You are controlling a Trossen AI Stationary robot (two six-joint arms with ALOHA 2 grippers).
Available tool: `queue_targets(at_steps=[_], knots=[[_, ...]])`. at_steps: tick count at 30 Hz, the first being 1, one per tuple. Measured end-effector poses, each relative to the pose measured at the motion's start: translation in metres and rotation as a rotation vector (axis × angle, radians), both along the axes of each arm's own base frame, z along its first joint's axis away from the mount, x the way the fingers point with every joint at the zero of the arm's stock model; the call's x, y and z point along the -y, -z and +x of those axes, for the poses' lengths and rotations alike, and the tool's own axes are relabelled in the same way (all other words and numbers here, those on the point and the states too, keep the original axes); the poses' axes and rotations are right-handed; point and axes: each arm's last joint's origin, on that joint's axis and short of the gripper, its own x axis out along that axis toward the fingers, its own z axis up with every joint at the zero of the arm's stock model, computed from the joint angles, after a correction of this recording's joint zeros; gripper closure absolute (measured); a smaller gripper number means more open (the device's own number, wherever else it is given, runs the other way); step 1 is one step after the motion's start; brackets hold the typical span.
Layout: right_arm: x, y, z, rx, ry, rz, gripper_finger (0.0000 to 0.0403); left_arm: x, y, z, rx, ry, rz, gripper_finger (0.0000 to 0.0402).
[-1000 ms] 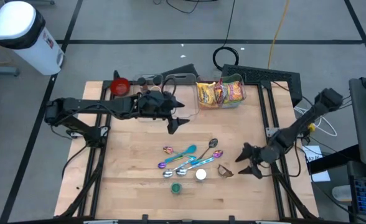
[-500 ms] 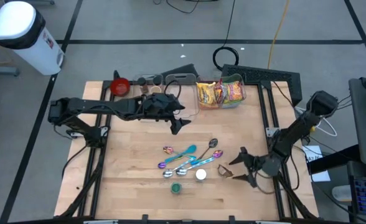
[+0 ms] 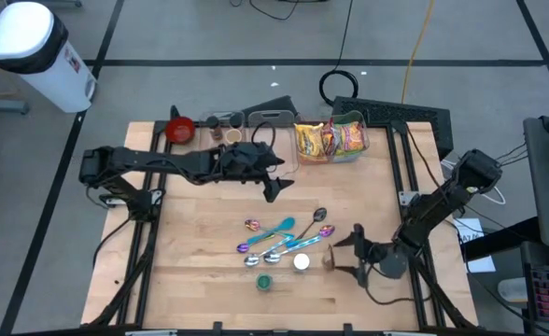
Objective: Pick & Place Food Item
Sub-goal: Put the orange seasoning bag into the left transparent bin
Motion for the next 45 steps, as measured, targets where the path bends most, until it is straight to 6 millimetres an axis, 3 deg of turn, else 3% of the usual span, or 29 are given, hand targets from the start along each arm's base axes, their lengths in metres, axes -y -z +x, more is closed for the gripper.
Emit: queue_targets(at_steps=[13, 23, 32, 45], knots=[[0.013, -0.003, 0.011, 0.055, 0.139, -0.076, 0.0085, 0.005, 0.006, 0.003, -0.027, 0.027, 0.024, 0.0023], [0.023, -0.002, 0.018, 0.025, 0.060, -0.339, 0.0085, 0.005, 0.006, 0.003, -0.024, 0.021, 0.011, 0.0023], [0.037, 0.000, 0.035, -0.047, -0.169, -0.193, 0.0085, 0.005, 0.006, 0.003, -0.023, 0.018, 0.004, 0.0023], [0.030, -0.001, 0.034, -0.077, -0.454, -0.048, 0.0085, 0.005, 0.006, 0.003, -0.022, 0.017, 0.003, 0.0023]])
